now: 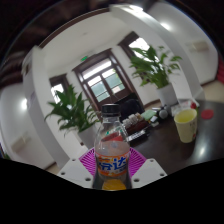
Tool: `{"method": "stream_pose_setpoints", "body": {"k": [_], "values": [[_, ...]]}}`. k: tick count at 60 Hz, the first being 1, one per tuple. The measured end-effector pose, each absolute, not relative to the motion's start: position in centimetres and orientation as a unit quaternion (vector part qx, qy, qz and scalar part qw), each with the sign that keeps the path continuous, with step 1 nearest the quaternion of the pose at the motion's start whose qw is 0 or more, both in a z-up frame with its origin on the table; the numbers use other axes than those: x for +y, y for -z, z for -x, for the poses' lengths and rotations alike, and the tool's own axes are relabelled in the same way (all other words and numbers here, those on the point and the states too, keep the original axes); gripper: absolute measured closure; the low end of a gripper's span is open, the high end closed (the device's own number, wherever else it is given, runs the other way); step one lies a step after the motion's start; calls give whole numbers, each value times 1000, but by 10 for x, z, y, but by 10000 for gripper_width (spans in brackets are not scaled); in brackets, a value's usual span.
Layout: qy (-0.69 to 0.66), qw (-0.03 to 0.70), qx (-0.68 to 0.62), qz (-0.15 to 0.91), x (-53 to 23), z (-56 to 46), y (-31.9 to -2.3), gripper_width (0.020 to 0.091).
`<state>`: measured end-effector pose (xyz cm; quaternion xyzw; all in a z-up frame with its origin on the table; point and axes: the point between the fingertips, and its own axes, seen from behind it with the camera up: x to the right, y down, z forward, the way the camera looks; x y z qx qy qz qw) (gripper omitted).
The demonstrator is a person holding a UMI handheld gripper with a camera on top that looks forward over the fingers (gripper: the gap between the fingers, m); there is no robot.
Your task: Pour water
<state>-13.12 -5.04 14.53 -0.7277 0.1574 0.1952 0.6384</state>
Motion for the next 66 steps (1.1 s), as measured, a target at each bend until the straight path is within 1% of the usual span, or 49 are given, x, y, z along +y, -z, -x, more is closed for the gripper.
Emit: {"method": "stream_pose_setpoints", "body": {"k": [2,3,10,19,21,25,27,28,31,34,45,52,53,60,61,66], "values": [[-218,631,189,720,-43,120,-155,731],[-232,631,202,712,-38,107,-151,729],[-318,597,316,665,-23,65,-164,731],[-407,543,445,584,-20,22,-172,730],[-428,530,469,562,-12,9,-169,730],[-466,500,507,525,-11,-4,-168,727],[-482,485,522,509,-14,-3,-172,717],[-490,477,532,499,-7,-2,-168,719],[-509,456,556,473,-6,-5,-166,722],[-529,440,573,445,-5,-8,-170,717],[-598,370,631,328,-34,-15,-172,720],[-604,354,639,318,-48,-14,-167,715],[-605,353,638,319,-59,-9,-164,716],[-599,355,638,329,-59,-10,-164,718],[-598,358,635,333,-81,-3,-160,716],[-587,379,607,379,-89,8,-163,717]]}}
